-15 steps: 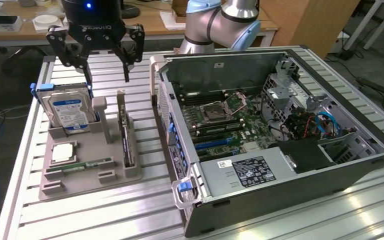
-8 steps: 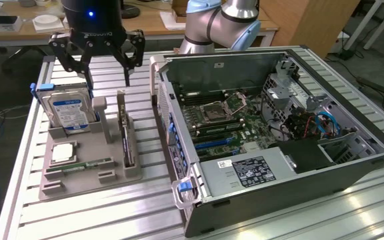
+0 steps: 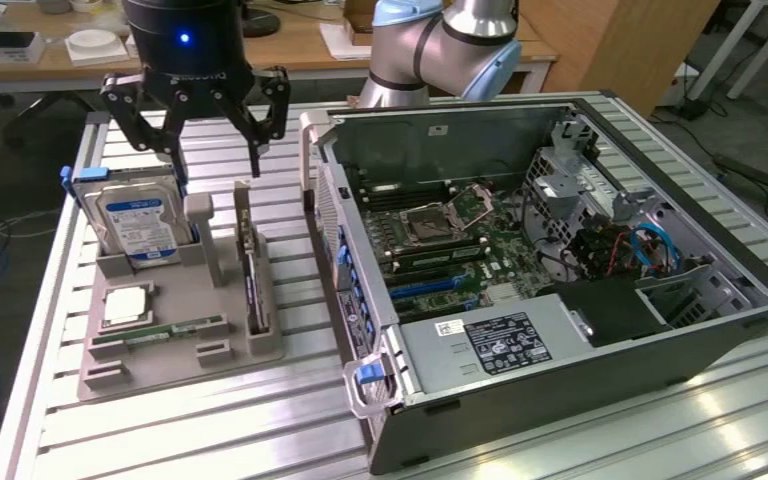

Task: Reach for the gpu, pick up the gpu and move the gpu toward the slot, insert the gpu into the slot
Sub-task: 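Pick up the gpu and move the gpu toward the slot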

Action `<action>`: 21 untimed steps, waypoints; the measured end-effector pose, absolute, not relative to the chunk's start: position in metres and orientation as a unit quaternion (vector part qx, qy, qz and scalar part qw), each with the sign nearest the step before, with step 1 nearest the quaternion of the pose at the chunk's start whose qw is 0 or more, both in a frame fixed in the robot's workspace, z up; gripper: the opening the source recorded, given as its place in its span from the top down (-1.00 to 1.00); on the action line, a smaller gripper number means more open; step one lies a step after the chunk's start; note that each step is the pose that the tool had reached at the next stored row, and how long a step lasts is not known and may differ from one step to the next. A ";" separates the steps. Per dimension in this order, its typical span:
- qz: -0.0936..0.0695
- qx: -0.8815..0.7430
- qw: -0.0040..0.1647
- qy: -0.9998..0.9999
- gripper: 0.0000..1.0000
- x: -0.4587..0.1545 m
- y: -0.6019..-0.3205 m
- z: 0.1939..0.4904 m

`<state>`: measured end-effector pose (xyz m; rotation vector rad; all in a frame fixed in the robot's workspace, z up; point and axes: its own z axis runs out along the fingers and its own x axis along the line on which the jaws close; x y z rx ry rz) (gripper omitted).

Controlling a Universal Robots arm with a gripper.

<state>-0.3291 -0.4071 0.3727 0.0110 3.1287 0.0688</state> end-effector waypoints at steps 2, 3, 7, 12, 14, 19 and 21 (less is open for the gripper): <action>0.022 0.002 0.006 1.000 -0.41 -0.329 -0.407 0.371; 0.022 0.001 0.006 1.000 -0.41 -0.329 -0.407 0.370; 0.022 -0.006 0.006 1.000 -0.41 -0.329 -0.407 0.367; 0.022 -0.024 0.005 0.999 -0.41 -0.329 -0.407 0.364; 0.022 -0.025 0.005 0.999 -0.41 -0.329 -0.407 0.362; 0.022 -0.025 0.005 0.999 -0.41 -0.329 -0.408 0.356; 0.022 -0.025 0.005 0.999 -0.41 -0.329 -0.409 0.353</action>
